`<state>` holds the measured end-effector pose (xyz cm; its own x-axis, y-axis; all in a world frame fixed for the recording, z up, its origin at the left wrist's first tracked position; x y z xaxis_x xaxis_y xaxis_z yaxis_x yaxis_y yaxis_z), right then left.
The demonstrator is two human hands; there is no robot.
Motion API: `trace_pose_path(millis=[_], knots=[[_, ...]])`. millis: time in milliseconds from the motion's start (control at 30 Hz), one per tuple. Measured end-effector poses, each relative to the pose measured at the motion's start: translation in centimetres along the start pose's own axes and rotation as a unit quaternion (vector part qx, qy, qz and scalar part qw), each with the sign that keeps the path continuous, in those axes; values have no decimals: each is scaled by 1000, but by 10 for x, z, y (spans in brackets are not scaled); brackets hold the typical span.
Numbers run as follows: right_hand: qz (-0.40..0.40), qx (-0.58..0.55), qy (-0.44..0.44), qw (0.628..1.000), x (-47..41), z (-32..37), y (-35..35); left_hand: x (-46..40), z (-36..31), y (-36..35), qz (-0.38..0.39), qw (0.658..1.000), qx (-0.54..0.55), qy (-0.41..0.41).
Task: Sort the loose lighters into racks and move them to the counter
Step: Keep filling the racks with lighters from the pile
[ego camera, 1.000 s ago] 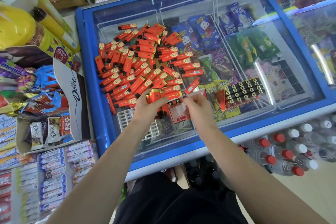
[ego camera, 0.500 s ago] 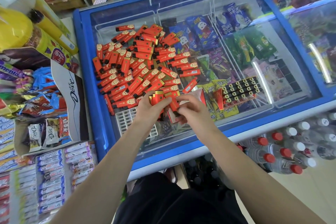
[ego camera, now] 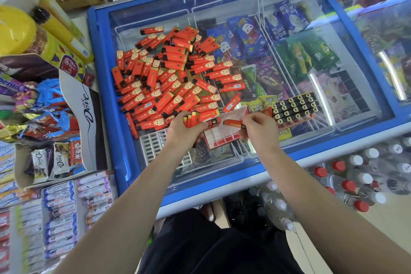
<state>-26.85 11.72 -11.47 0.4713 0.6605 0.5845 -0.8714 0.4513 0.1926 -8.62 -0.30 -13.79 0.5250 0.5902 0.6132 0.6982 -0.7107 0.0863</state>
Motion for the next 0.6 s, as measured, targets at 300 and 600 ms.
trace_pose_path(millis=[300,600], knots=[[68,12,59,996,-6,12,-30,-1,0,1,-3,1000,-22,-3],[61,-68,27,995,-11,1,-31,0,-2,2,7,1000,-21,-9]])
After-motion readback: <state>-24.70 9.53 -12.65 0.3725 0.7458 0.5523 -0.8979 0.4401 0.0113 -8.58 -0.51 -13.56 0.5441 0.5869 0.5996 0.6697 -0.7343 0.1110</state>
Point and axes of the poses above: each hand's wrist, its own x-axis away from the middle knuckle, its own y-axis out of the back of the hand, z = x × y, the point moved 4 cm from there along -x, towards the middle knuckle, and after that the axes turned 15 degrees about z, right-handed, at the moved point
